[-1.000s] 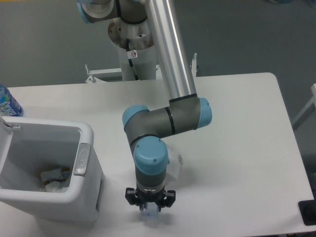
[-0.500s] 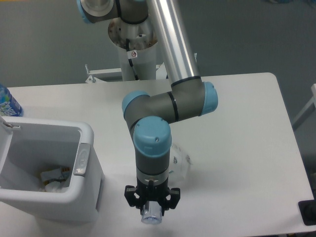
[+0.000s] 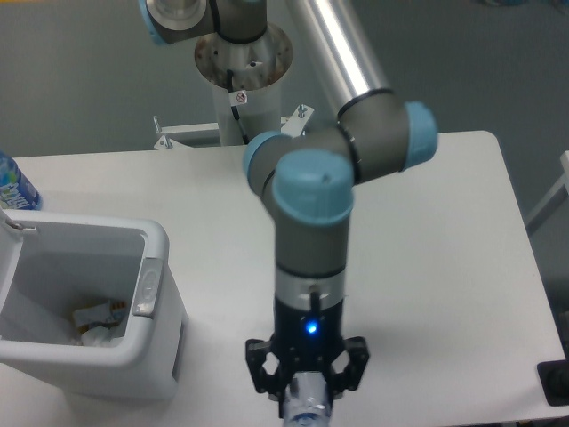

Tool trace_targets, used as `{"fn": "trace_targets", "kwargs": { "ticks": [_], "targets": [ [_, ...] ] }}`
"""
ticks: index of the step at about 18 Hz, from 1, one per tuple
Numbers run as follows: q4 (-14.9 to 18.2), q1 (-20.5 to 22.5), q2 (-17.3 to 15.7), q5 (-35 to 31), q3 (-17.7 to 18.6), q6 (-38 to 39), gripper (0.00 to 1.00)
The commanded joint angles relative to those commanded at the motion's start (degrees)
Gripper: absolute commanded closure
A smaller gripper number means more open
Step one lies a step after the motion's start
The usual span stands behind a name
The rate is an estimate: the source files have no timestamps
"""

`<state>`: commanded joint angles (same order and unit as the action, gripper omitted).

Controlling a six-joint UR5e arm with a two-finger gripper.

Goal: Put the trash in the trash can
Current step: 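Lift the bottle up off the table, then carry the bottle over the white bin and release it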

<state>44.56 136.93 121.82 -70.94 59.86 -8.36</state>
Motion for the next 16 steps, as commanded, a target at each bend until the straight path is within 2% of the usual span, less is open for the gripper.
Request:
{"fn": "trace_targets", "kwargs": {
  "ticks": [4, 8, 16],
  "targets": [
    [-0.4, 0.3, -1.8, 1.9, -1.1, 0.6, 0.41],
    [-4.8, -0.4, -3.3, 4.2, -1.2, 3.3, 0.41],
    [-5.1, -5.1, -7.6, 5.8, 0.3, 7.2, 0.41]
  ]
}}
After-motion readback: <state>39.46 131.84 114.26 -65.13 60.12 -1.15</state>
